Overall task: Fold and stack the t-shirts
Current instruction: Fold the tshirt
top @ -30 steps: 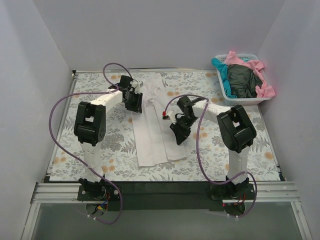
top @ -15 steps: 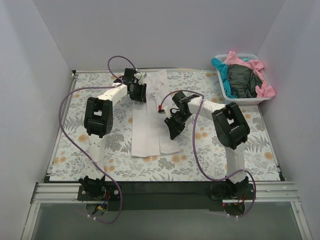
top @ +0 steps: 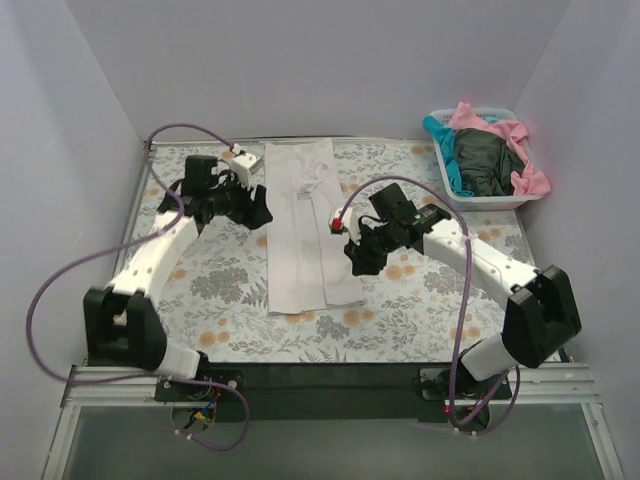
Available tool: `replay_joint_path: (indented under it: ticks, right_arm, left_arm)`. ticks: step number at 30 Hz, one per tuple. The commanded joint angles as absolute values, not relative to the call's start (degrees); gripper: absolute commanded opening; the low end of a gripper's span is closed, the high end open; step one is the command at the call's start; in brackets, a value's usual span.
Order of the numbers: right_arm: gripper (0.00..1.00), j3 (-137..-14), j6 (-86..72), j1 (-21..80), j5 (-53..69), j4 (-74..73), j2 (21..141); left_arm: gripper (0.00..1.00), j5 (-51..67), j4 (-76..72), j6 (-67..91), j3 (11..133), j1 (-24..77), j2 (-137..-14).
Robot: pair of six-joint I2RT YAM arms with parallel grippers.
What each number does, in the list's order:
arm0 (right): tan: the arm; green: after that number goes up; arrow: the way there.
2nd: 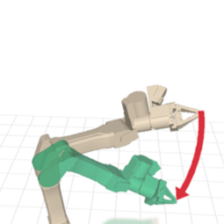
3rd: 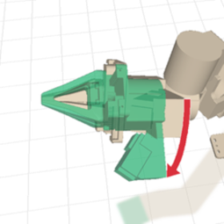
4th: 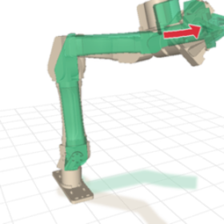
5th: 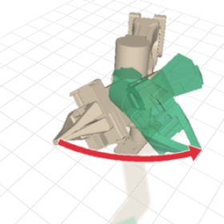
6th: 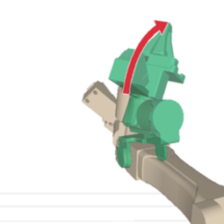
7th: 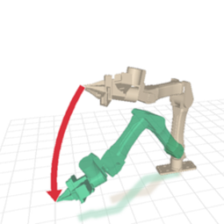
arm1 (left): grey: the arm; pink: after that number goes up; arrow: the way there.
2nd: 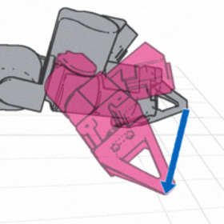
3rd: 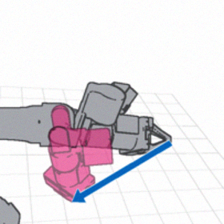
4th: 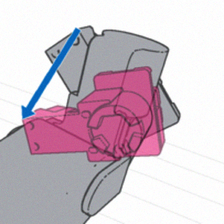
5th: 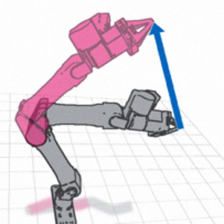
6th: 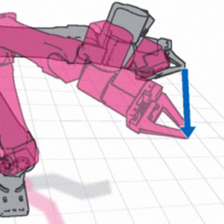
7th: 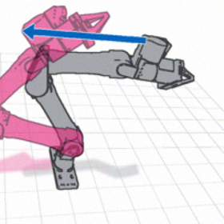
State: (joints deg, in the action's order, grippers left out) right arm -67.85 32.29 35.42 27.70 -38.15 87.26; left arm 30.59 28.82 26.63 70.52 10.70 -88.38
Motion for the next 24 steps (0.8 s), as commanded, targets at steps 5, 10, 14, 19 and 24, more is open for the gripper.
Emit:
replay_joint_path:
  ticks: [5,10,14,19,24]
  right_arm:
    - [0.39,-50.6,46.0,41.7,21.5,-27.4,75.3]
    - [0.36,-40.3,51.8,44.6,19.8,-17.7,72.3]
    - [0.36,-36.7,55.0,47.1,19.0,-12.9,71.3]
    - [0.35,-33.8,57.0,48.3,17.6,-8.4,72.1]
    - [0.33,-33.1,57.9,48.7,16.3,-6.3,75.6]
  left_arm:
    - [0.57,42.7,34.5,-0.8,43.6,13.6,-61.6]
    - [0.54,42.9,34.5,-8.5,33.2,17.0,-53.4]
    - [0.52,39.7,29.9,-9.4,27.2,22.1,-51.4]
    - [0.51,37.9,25.1,-11.9,24.0,25.9,-51.9]
    - [0.49,35.6,19.9,-14.1,23.6,27.2,-57.3]
